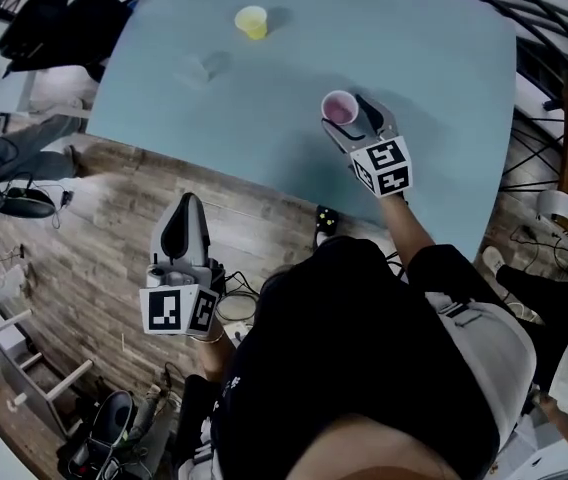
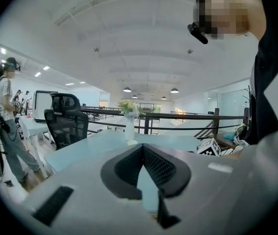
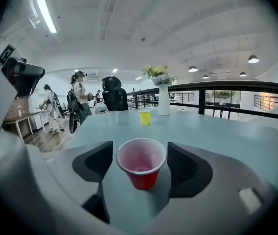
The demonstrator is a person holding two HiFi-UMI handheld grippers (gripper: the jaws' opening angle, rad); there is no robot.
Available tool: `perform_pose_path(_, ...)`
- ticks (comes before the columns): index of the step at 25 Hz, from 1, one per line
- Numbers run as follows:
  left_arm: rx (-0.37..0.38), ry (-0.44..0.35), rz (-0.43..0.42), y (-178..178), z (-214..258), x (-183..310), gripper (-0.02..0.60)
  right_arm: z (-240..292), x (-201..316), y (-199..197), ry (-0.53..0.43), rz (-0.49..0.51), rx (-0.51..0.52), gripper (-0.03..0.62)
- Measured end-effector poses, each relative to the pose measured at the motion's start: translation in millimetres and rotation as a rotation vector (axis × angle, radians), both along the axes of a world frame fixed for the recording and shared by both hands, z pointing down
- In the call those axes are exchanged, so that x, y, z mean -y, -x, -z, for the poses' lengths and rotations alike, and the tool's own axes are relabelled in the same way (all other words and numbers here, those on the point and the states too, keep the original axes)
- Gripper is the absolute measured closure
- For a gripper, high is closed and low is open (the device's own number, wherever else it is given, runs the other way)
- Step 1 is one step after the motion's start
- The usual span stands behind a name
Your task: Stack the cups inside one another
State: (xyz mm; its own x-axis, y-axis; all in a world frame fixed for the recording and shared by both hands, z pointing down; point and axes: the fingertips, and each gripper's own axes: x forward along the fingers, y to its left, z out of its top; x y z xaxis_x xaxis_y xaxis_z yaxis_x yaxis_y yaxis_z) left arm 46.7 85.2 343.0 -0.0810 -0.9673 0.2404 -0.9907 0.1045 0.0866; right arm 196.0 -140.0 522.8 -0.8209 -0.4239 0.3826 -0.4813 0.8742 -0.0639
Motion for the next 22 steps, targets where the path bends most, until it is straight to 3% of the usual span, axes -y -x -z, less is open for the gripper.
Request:
perform_pose_path(12,-0.009,0.018,0.01,10.2,-5.8,2.5,0.591,-12.4,5.1,8.3,-0.01,0.03,-0.037,0.253)
perform_pose_path(22,0.0,-0.02,-0.196,8.9,2.0,73.2,0.591,15.0,10.6,-7.8,0.005,-0.066,0.035,0.253)
